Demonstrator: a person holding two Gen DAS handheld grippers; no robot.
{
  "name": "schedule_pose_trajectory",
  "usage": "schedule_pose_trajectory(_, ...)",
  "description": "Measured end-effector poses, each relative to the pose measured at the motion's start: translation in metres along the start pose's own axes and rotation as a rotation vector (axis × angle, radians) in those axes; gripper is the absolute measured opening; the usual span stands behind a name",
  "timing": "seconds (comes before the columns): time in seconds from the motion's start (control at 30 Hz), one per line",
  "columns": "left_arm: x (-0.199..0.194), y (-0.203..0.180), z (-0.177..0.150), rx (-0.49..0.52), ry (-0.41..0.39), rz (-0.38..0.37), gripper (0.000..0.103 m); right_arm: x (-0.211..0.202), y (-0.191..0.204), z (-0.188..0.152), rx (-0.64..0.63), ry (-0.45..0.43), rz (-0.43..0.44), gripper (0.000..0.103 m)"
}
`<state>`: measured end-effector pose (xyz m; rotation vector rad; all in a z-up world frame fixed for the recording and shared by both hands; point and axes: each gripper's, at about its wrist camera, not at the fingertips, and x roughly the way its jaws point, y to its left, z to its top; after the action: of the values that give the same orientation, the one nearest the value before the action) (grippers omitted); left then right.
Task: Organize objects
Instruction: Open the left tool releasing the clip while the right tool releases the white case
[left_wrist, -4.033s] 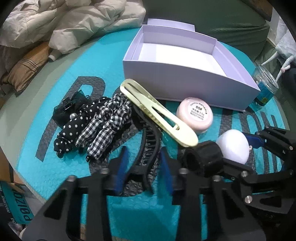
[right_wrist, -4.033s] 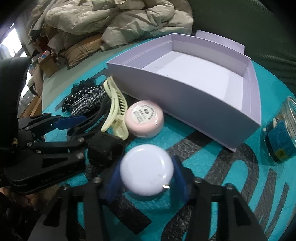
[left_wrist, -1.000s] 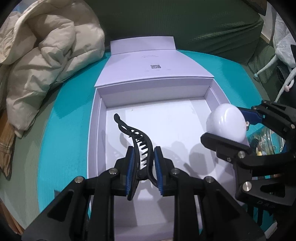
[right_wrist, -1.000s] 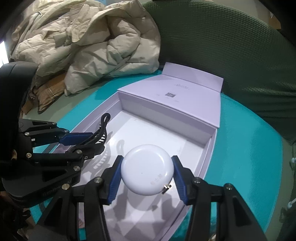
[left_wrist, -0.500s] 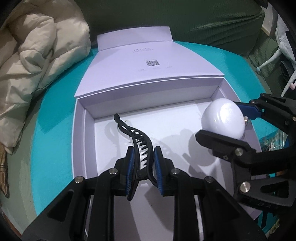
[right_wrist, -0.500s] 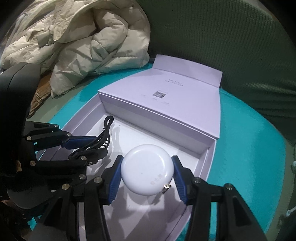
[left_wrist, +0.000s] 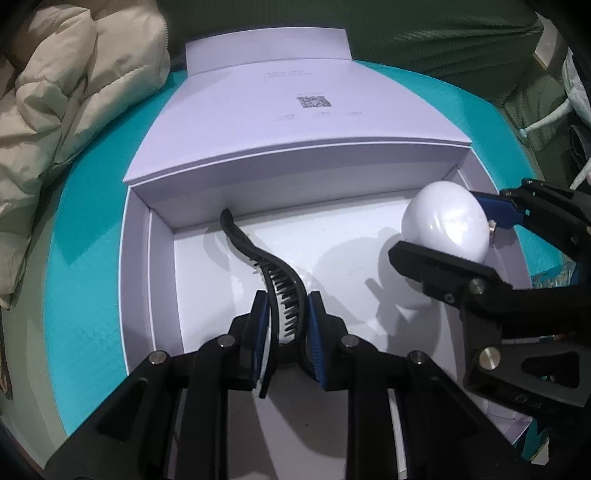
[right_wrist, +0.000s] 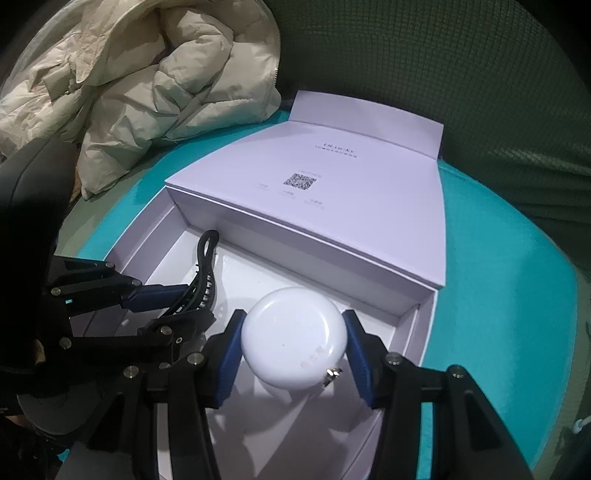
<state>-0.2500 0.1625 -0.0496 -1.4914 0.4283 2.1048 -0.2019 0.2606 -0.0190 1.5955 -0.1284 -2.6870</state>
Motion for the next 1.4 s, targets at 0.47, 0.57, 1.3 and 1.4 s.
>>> schedule_pose_trajectory(0.47,-0.002,-0.002,-0.003,0.011,-0.016,0.02,0.031,0.013,0.001,-0.001,0.007,0.065,-0.042,0.052)
schedule_pose_trajectory(0.57,-0.004,-0.002,-0.004,0.013,-0.017,0.027,0.033,0.012,0.001,-0.001,0.016,0.065,-0.068,0.054)
schedule_pose_trajectory(1.3,-0.043,0.011,-0.014,-0.093,-0.117,0.064,0.056,-0.036,-0.002,-0.009,0.118,-0.044,-0.151,0.083)
schedule_pose_trajectory(1.4,-0.051,0.011,-0.017,-0.097,-0.131,0.069,0.058,-0.046,-0.002,-0.009,0.136,-0.067,-0.143,0.084)
